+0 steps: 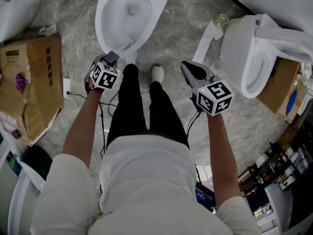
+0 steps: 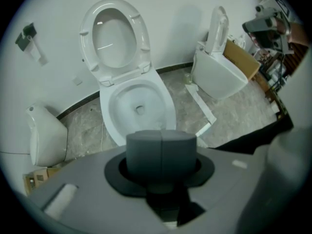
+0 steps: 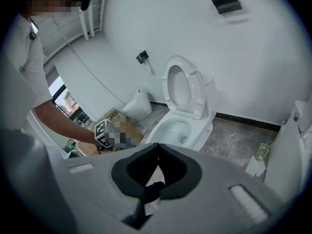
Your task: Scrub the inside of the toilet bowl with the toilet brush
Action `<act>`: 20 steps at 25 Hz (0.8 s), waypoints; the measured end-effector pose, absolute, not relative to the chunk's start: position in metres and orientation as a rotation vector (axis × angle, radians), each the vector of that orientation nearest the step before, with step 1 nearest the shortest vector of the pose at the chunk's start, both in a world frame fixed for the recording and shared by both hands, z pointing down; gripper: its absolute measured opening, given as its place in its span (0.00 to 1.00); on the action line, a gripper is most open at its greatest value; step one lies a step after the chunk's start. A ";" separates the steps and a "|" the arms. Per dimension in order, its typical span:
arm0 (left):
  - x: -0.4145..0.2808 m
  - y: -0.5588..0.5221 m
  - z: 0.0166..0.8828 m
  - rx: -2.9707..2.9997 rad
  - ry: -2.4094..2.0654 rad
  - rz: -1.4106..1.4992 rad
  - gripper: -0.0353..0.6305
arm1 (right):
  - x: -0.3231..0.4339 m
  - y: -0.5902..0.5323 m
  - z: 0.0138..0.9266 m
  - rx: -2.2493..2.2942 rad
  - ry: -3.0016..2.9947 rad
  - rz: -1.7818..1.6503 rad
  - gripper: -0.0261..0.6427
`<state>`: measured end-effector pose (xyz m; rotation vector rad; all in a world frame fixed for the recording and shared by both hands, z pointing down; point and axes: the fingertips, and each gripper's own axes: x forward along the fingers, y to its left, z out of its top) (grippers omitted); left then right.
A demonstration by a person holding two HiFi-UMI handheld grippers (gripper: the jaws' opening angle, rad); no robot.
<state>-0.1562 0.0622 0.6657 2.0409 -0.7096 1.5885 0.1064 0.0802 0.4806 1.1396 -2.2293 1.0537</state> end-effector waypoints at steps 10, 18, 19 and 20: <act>-0.116 0.042 0.663 2.110 -0.660 1.577 0.29 | 0.112 0.080 0.484 1.174 -2.211 1.090 0.04; -0.094 0.018 0.664 2.139 -0.641 1.565 0.29 | 0.112 0.072 0.488 1.202 -2.204 1.126 0.04; -0.090 0.015 0.664 2.144 -0.640 1.562 0.29 | 0.112 0.071 0.490 1.201 -2.202 1.131 0.04; -0.086 0.011 0.664 2.151 -0.638 1.559 0.29 | 0.112 0.070 0.491 1.199 -2.200 1.135 0.04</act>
